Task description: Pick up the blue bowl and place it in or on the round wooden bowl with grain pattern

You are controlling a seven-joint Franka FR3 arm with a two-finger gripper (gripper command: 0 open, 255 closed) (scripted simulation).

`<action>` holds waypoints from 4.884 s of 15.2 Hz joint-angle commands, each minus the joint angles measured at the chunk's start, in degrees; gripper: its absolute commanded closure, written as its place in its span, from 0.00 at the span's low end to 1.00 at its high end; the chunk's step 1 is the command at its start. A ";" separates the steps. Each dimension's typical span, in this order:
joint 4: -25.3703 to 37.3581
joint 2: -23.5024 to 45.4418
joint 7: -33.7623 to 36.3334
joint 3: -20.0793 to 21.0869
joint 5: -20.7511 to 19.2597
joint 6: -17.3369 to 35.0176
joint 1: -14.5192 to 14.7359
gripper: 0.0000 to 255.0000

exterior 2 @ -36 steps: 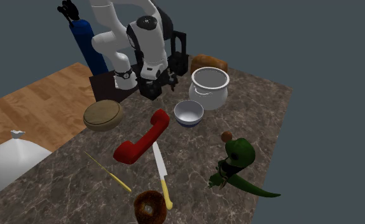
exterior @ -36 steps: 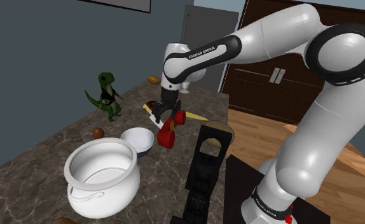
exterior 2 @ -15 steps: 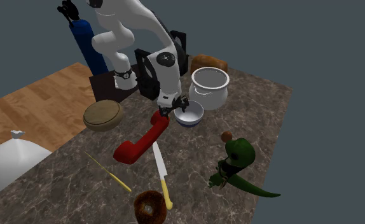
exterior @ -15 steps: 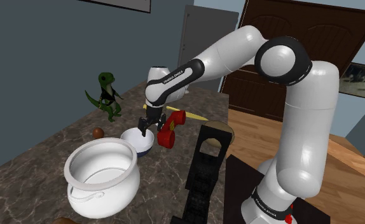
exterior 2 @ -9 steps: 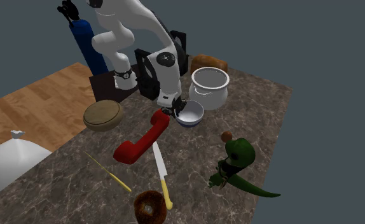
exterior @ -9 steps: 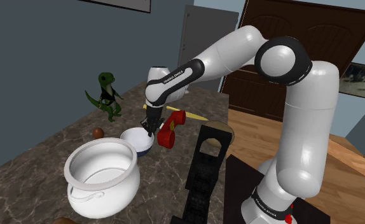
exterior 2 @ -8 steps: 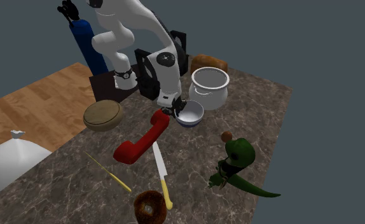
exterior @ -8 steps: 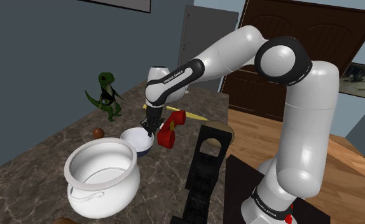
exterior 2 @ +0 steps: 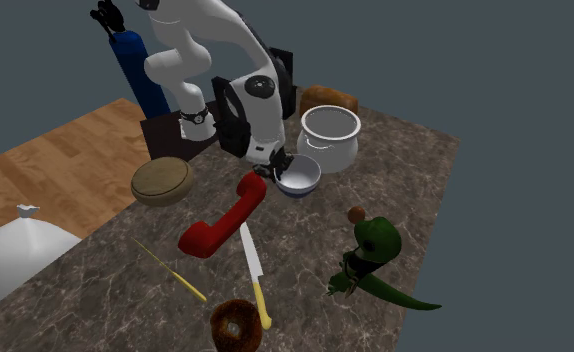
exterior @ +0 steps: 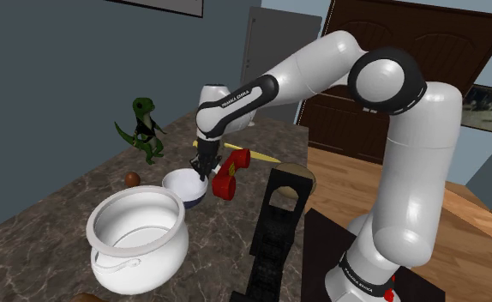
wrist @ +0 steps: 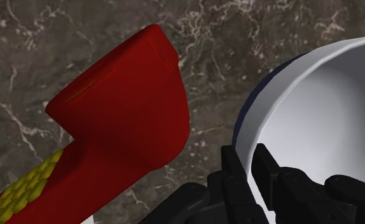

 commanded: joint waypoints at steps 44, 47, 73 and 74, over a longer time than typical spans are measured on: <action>-5.93 -26.66 -15.08 -9.34 -2.24 -22.35 -8.96 1.00; -7.56 -28.94 -18.67 -11.65 -3.29 -23.27 -10.77 1.00; -11.29 -30.69 -41.99 -27.51 -9.86 -22.09 -21.19 1.00; -11.87 -30.47 -42.07 -27.58 -9.82 -21.30 -21.19 1.00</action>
